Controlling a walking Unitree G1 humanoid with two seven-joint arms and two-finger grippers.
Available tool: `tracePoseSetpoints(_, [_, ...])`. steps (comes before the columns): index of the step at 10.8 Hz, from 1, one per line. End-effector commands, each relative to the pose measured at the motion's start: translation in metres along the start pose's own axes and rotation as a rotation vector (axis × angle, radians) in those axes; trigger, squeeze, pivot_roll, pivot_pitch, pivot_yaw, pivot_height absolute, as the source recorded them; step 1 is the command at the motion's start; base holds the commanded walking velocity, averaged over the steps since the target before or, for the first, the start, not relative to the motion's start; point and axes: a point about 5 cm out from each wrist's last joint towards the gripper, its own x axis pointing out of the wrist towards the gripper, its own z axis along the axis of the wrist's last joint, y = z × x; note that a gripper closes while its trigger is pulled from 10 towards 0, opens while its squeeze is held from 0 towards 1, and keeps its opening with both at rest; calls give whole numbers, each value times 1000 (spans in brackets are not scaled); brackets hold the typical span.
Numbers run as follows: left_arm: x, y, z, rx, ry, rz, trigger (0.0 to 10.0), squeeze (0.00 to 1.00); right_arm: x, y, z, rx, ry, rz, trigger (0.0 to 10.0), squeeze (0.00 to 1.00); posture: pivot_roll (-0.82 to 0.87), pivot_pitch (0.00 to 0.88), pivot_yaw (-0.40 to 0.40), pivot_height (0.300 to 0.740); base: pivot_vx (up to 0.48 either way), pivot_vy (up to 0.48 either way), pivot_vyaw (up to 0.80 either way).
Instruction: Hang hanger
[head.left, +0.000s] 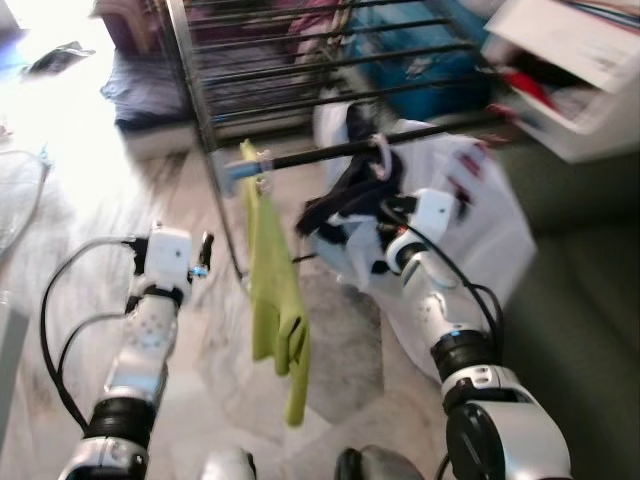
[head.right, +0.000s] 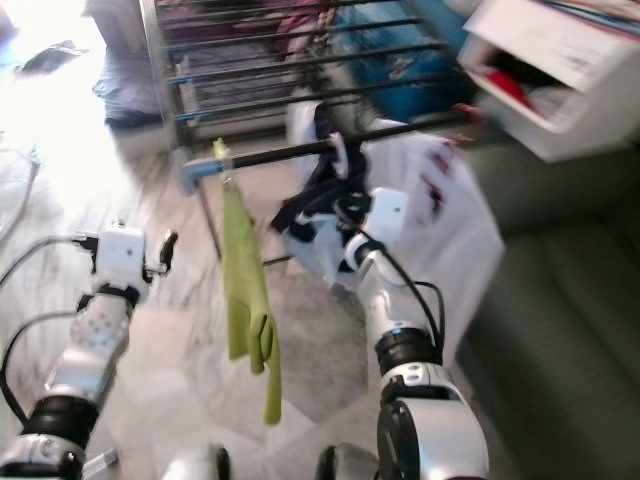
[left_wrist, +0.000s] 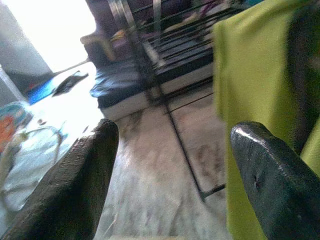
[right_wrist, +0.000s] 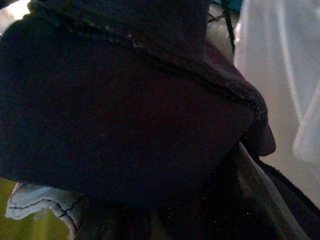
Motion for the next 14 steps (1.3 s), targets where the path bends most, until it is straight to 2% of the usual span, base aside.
tracePoseSetpoints(1, [0,2,1,1,3,5,10000,0,4,10,12,6,-56,28,10000,0,-13,95,-29,740,247,0,0])
tracePoseSetpoints(6, [-2,3,-1,6,21,13,10000,0,9,-4,19,0,-64,-39,10000,0,2,97,-34,740,0,0,0])
tracePoseSetpoints(9, [-8,10,-3,16,32,21,10000,0,15,-13,26,0,-26,-81,10000,0,31,117,-40,740,0,0,0])
tracePoseSetpoints(14, [-28,20,-7,35,58,38,10000,0,26,-16,48,6,-13,-98,10000,0,92,161,-53,740,0,0,0])
